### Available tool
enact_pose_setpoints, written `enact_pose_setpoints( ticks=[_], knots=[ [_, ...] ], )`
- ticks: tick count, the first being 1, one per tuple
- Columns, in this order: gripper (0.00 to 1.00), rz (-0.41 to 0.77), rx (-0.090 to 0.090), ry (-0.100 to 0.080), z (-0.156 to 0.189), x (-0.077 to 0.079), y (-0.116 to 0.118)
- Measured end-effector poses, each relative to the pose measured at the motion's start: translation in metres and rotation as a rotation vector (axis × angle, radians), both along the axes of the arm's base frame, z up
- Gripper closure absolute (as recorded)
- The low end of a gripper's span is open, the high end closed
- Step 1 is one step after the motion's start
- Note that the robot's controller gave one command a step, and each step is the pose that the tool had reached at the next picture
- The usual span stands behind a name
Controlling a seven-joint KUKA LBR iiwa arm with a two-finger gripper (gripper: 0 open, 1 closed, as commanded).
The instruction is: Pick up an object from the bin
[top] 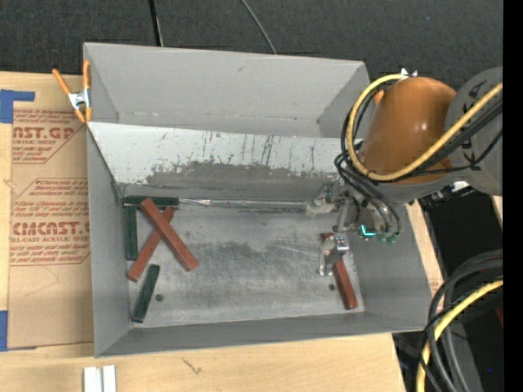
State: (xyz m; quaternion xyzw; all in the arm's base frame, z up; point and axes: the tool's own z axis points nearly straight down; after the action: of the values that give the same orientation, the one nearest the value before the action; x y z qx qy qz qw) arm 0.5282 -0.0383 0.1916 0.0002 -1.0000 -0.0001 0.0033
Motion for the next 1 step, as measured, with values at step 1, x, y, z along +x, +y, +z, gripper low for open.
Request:
enact_pose_setpoints(
  ticks=[1],
  knots=[
    [0.0,0.001,-0.001,-0.008,0.0042,0.0017,0.0]
  ],
)
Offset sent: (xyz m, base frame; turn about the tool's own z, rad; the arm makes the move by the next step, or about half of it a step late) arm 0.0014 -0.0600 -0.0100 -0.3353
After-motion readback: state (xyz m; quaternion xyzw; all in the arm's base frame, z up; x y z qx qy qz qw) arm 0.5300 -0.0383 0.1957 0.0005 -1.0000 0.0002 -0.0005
